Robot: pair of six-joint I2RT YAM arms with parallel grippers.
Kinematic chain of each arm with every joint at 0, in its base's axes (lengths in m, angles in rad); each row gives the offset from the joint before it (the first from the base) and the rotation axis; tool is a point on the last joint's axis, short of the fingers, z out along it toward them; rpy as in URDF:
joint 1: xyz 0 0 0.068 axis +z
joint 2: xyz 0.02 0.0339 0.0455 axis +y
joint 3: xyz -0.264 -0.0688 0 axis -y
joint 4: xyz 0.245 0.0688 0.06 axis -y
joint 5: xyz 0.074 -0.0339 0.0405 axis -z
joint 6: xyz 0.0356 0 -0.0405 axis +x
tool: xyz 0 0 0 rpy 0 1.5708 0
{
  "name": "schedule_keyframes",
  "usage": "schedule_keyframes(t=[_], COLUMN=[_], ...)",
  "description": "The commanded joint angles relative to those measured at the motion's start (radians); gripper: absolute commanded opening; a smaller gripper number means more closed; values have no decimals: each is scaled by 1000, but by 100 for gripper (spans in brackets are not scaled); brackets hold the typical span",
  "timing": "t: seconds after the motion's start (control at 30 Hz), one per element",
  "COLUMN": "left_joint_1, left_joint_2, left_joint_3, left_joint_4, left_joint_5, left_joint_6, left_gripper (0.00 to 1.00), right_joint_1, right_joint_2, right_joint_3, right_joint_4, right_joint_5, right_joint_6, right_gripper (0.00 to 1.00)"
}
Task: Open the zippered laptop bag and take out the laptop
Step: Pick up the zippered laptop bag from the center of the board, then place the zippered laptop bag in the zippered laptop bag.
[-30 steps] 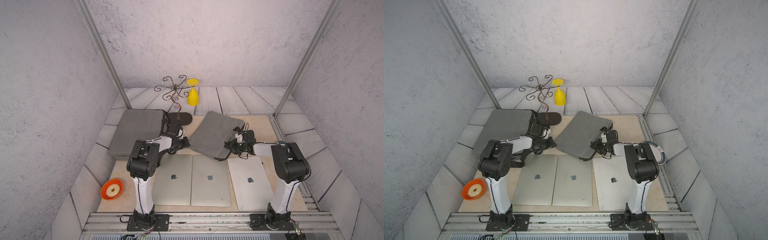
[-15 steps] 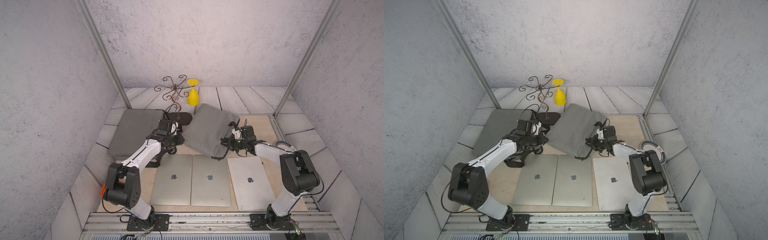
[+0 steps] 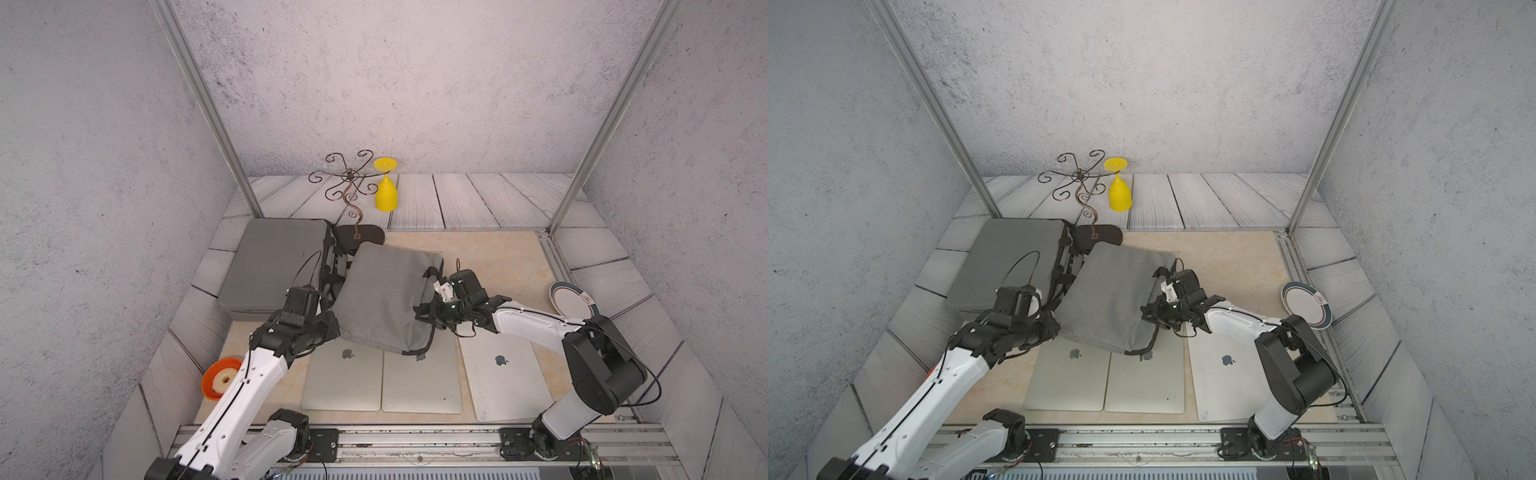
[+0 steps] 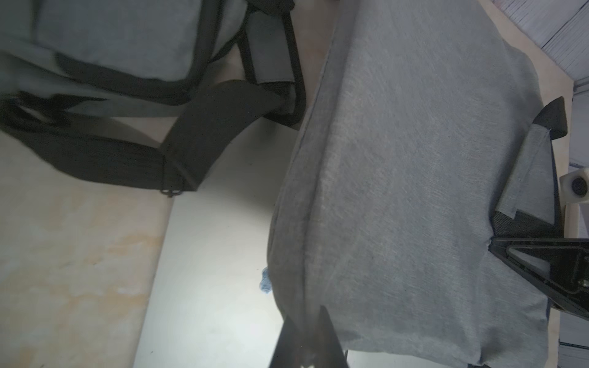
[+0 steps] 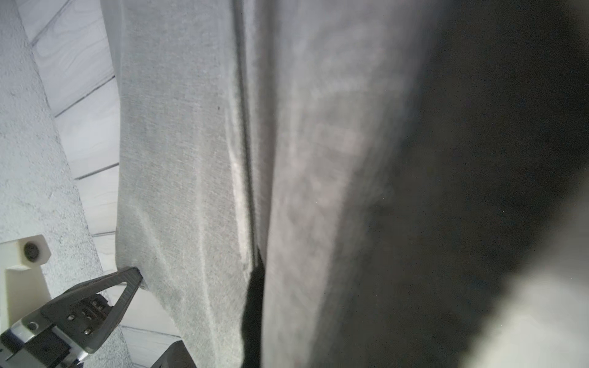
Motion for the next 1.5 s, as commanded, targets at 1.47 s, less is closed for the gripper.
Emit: schedule_keyframes(t=[1.47], left_joint_1=[678], left_joint_2=[425], left_joint_3=[250], left_joint_4=[298], left_joint_5=[-346], left_joint_6=[189], left_gripper=[0], right_joint_1=[233], right_joint_2=[826], right_joint_3=[1067], right_joint_4=[4], right_joint_5=[-36], right_joint_6=[-8], right_gripper=[40])
